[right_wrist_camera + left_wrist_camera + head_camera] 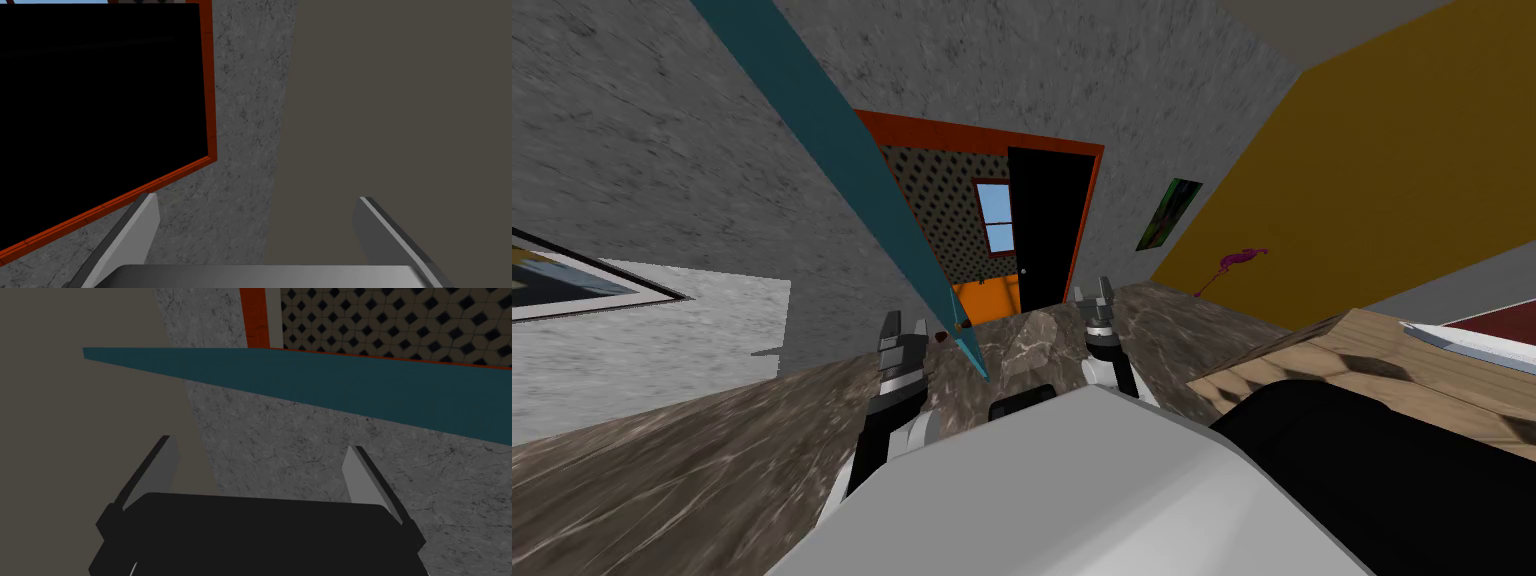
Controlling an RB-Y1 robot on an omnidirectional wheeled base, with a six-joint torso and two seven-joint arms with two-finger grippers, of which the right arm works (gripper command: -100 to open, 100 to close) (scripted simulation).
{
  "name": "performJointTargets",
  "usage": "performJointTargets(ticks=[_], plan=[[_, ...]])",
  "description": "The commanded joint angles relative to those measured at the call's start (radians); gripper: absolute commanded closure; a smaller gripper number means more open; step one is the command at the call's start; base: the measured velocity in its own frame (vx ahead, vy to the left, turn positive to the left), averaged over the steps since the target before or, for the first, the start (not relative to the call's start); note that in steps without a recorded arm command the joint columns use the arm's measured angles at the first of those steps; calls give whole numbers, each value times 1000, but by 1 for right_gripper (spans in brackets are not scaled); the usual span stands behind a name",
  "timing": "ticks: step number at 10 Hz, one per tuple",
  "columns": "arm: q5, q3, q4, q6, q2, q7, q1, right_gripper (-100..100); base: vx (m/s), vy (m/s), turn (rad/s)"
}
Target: Pull the door open
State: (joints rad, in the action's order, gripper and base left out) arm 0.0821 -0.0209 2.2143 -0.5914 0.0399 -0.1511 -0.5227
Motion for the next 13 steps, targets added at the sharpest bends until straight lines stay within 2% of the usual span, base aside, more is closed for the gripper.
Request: performJointTargets(ticks=[1,5,13], plan=[[-10,-4,-31,-4,6,30,13,-100,38,90,-4],[-30,-13,-95,-13,15,94,39,-100,169,-57,4],[-76,-33,-242,-33,31,239,99,-100,106,-24,1]])
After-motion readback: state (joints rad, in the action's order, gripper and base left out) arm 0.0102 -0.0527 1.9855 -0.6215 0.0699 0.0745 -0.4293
